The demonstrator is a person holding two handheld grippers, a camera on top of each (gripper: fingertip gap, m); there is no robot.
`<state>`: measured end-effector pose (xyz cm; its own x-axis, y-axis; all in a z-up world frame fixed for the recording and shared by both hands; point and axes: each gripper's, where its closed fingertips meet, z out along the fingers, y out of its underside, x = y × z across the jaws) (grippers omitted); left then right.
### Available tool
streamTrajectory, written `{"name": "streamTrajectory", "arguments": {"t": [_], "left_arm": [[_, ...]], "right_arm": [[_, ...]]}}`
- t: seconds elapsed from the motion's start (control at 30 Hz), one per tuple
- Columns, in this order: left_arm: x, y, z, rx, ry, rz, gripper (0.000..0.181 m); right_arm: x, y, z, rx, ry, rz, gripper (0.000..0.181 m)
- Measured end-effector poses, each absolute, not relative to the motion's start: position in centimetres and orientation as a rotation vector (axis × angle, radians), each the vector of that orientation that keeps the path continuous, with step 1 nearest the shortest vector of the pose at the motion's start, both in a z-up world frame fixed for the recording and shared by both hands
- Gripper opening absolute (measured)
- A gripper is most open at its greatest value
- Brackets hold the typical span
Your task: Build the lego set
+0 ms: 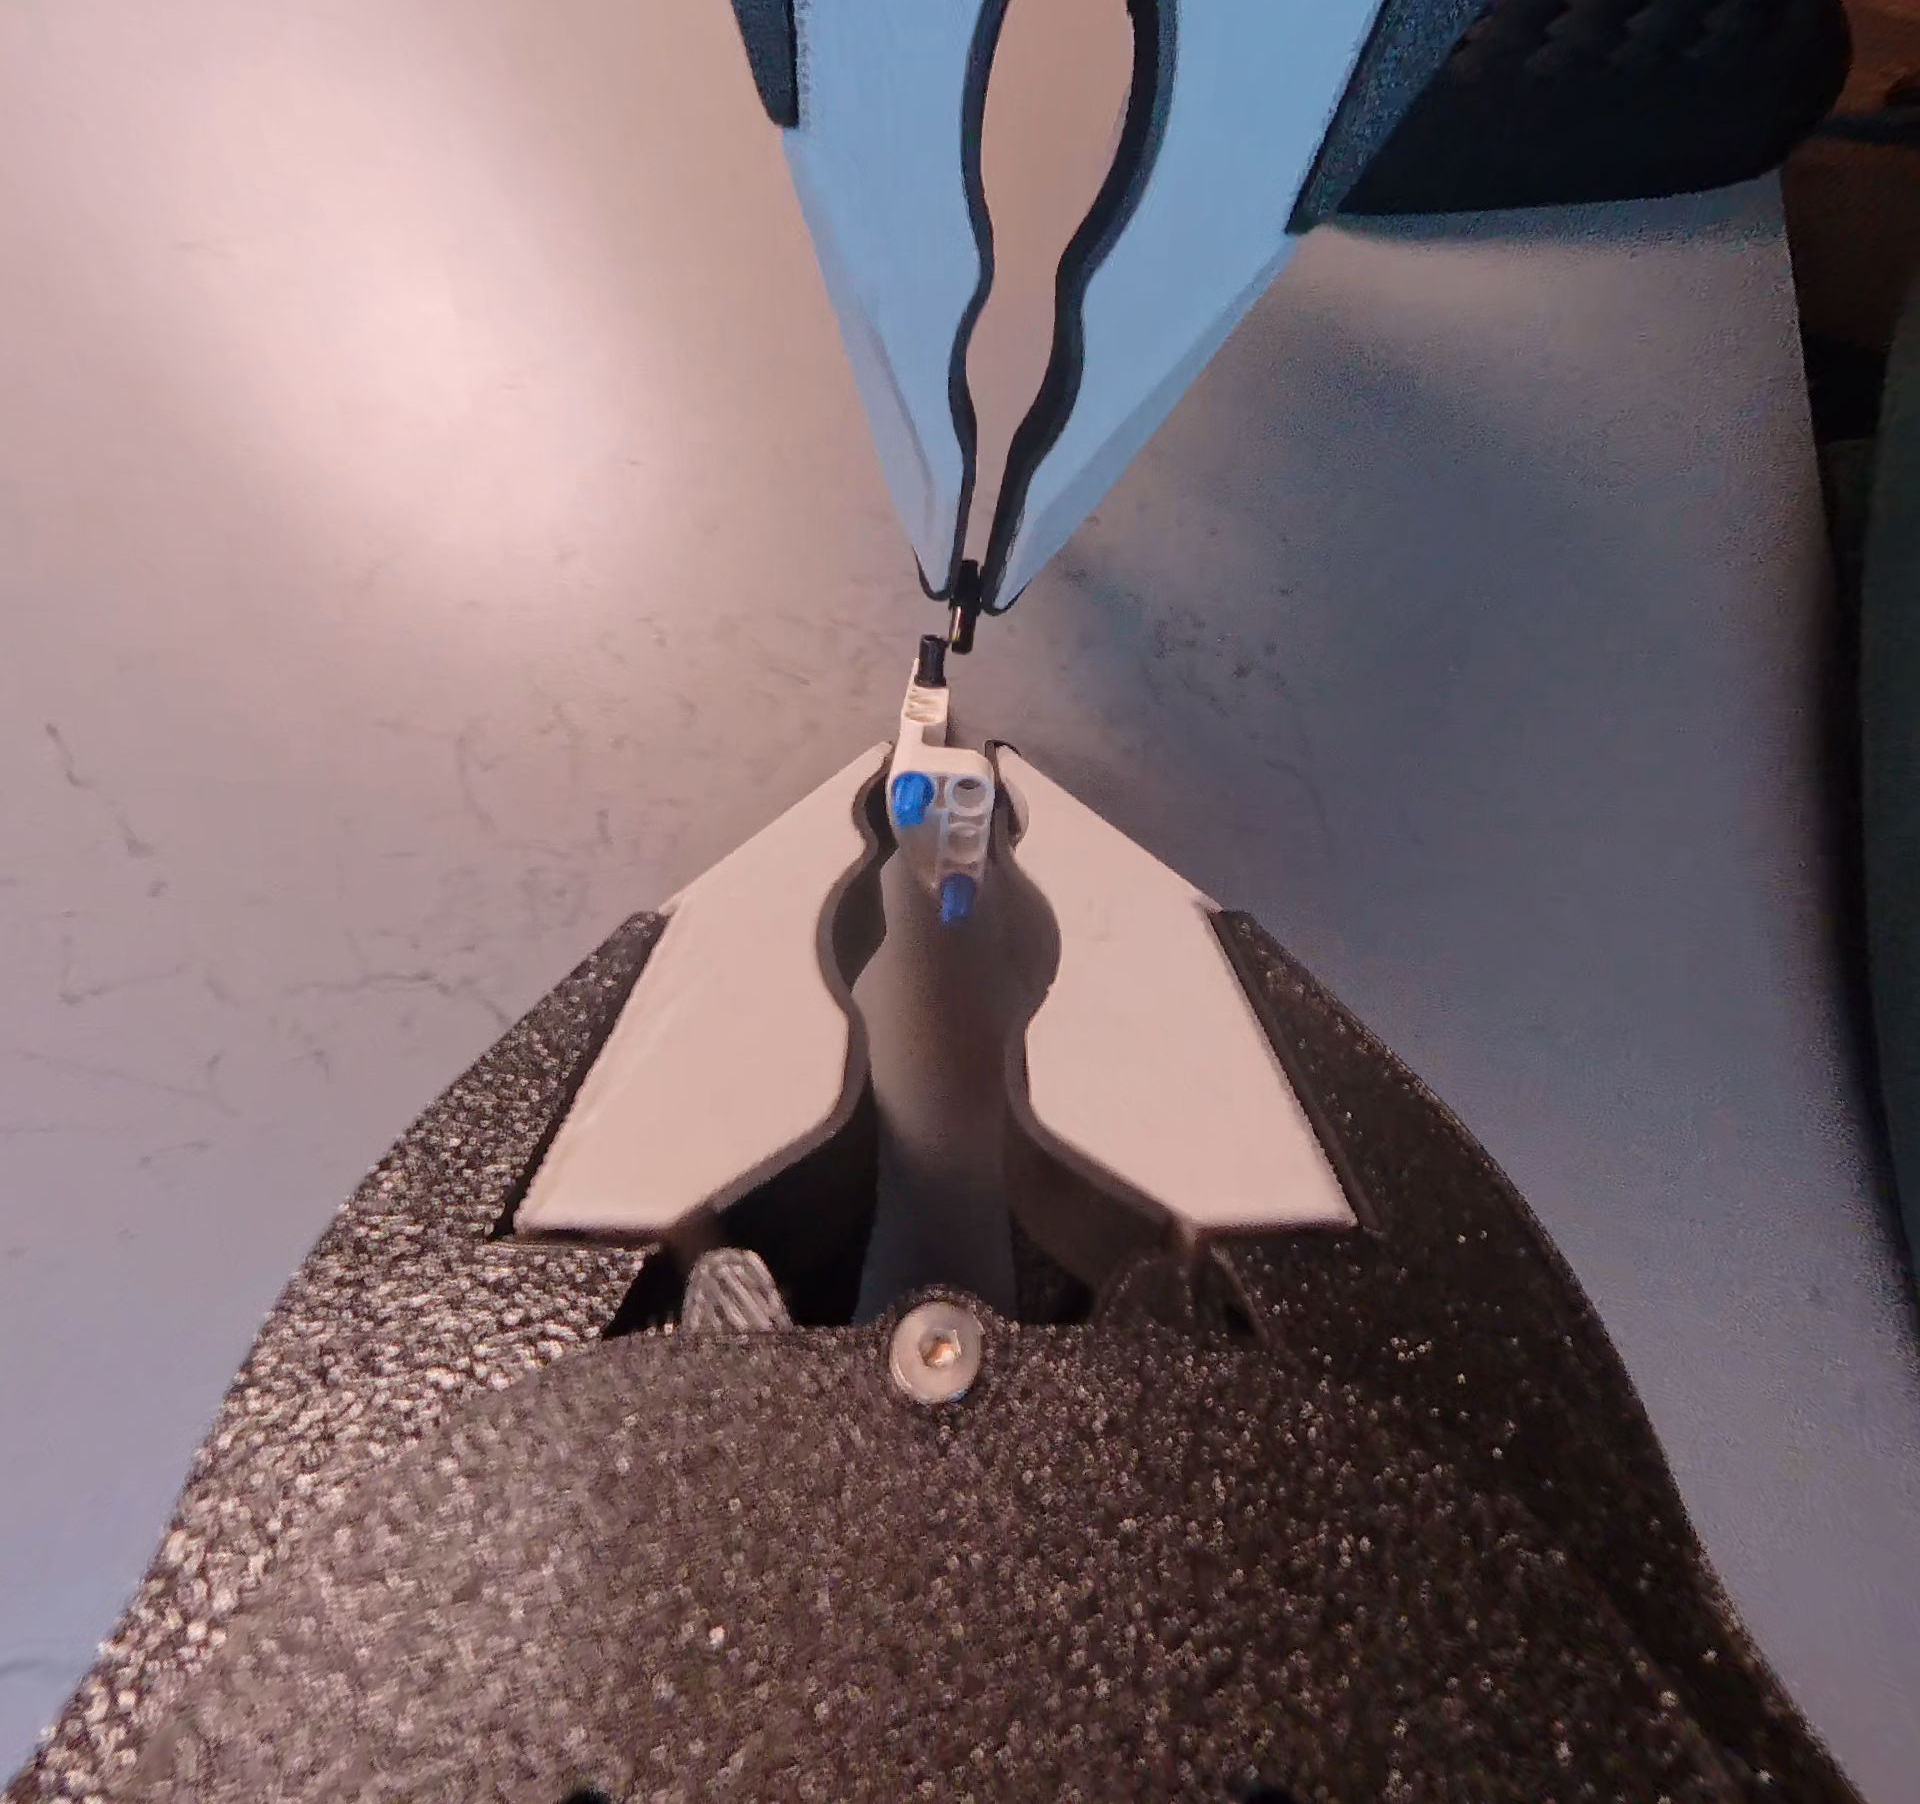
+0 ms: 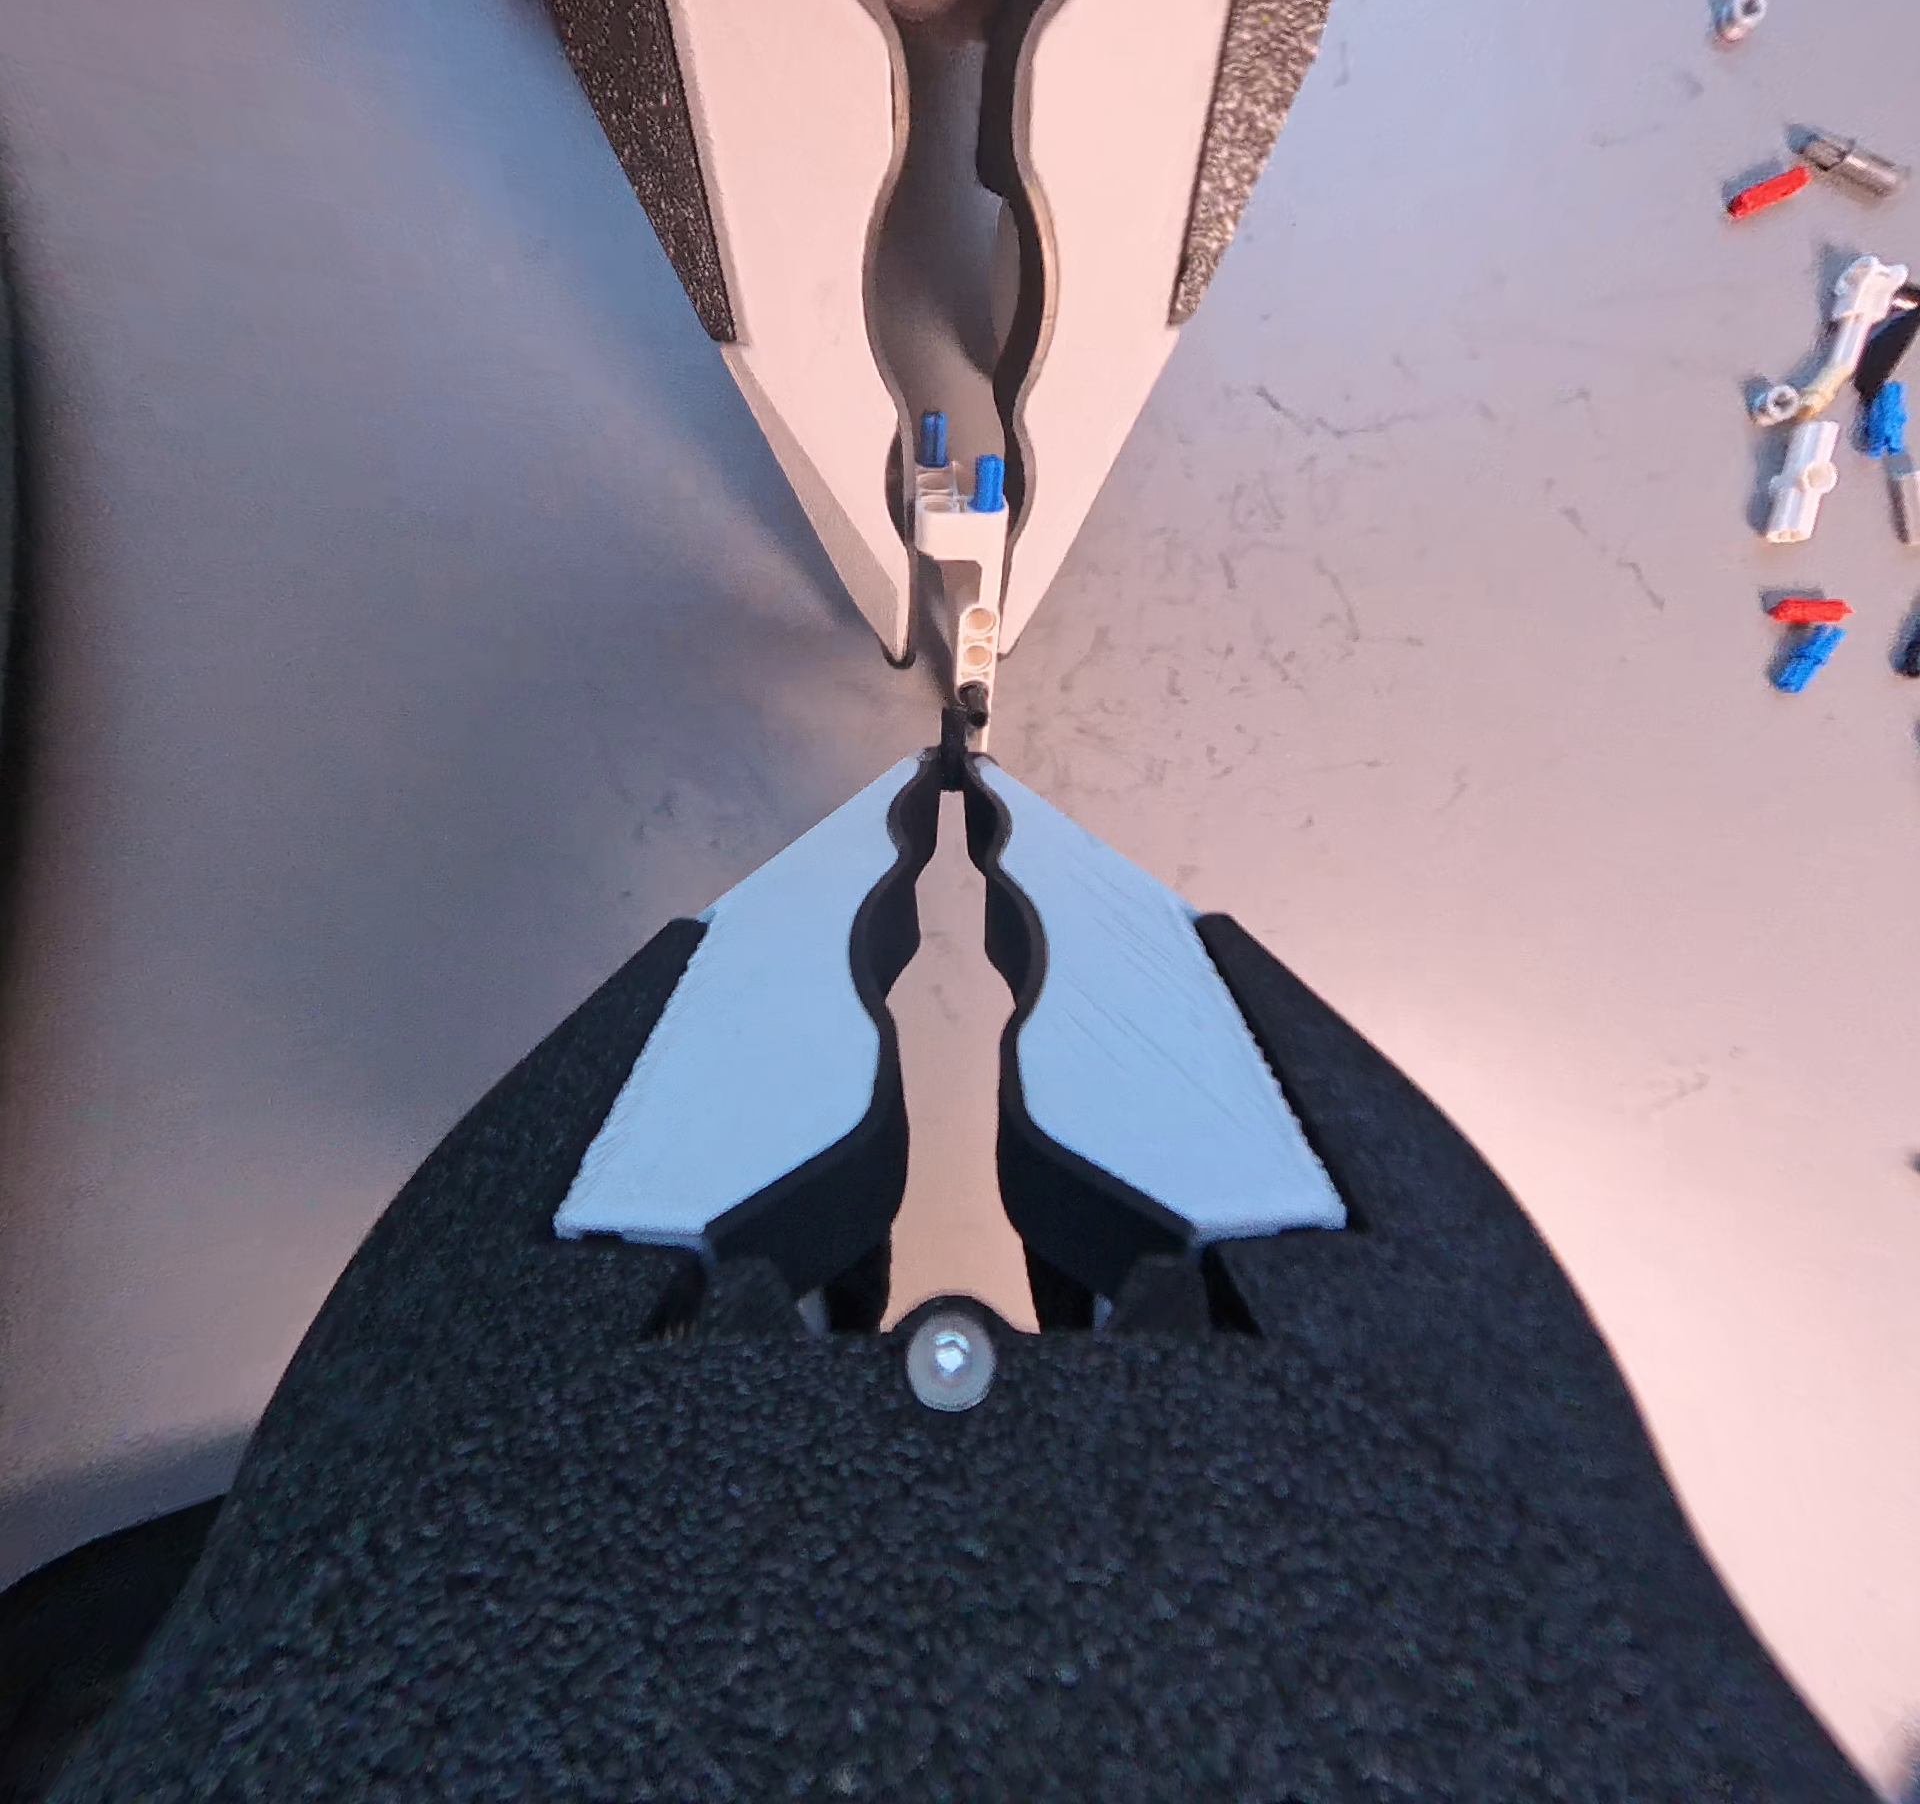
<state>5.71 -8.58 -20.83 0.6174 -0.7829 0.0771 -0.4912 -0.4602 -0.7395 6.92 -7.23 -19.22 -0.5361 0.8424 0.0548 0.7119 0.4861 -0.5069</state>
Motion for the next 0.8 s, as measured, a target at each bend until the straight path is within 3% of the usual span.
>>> {"name": "streamTrajectory", "arguments": {"t": [0.2,0.8], "left_arm": [[5.7,-8.7,-20.4,-2.135,0.996,-0.557,0.027],[8.0,-10.3,-14.9,-1.919,0.863,-1.035,0.004]], "right_arm": [[7.9,-7.7,-17.6,-1.361,-2.209,0.969,0.004],[7.2,-9.9,-14.9,-1.137,-2.129,1.024,0.004]]}}
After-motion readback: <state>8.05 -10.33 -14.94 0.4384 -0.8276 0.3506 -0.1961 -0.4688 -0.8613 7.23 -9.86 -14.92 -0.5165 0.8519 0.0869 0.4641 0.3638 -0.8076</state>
